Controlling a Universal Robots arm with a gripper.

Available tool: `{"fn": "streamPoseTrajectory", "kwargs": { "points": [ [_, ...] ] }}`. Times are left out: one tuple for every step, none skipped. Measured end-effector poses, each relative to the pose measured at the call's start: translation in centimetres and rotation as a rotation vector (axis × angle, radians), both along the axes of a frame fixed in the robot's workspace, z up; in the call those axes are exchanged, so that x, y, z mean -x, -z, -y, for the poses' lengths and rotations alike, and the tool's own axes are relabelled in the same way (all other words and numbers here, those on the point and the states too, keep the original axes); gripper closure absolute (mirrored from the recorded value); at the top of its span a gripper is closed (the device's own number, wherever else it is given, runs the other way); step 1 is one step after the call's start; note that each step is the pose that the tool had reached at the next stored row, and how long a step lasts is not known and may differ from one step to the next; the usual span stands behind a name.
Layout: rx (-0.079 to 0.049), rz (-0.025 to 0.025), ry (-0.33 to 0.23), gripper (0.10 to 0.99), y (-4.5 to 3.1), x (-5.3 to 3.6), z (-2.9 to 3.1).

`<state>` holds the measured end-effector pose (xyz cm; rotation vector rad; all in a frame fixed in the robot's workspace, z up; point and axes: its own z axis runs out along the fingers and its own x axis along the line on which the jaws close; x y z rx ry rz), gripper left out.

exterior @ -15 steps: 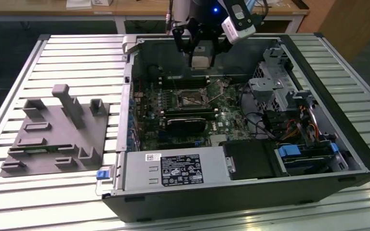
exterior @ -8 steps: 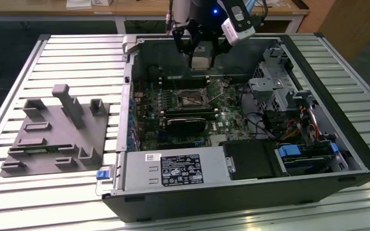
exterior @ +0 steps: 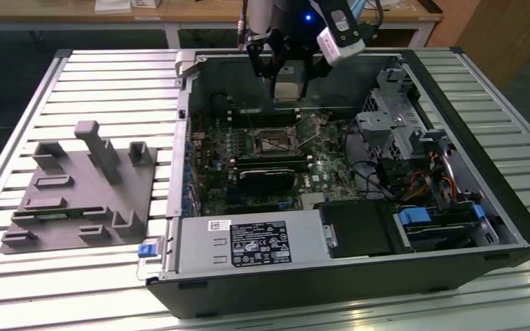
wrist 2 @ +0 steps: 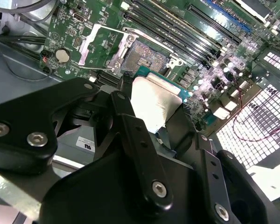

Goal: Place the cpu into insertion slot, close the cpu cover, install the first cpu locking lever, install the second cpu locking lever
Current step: 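Place the cpu into insertion slot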

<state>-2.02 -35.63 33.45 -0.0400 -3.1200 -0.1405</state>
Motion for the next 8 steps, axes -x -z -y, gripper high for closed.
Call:
{"fn": "streamPoseTrajectory", "kwargs": {
  "points": [
    [0.000,0.0000,0.000,0.545,0.02,0.00,0.00],
    [0.000,0.0000,0.000,0.545,0.05,0.00,0.00],
    [0.000,0.0000,0.000,0.545,0.08,0.00,0.00],
    [0.000,0.0001,0.000,0.545,0.12,0.00,0.00],
    [0.000,0.0000,0.000,0.545,0.18,0.00,0.00],
    [0.000,0.0000,0.000,0.545,0.26,0.00,0.00],
    [0.000,0.0000,0.000,0.545,0.37,0.00,0.00],
    [0.000,0.0000,0.000,0.545,0.50,0.00,0.00]
  ]
}}
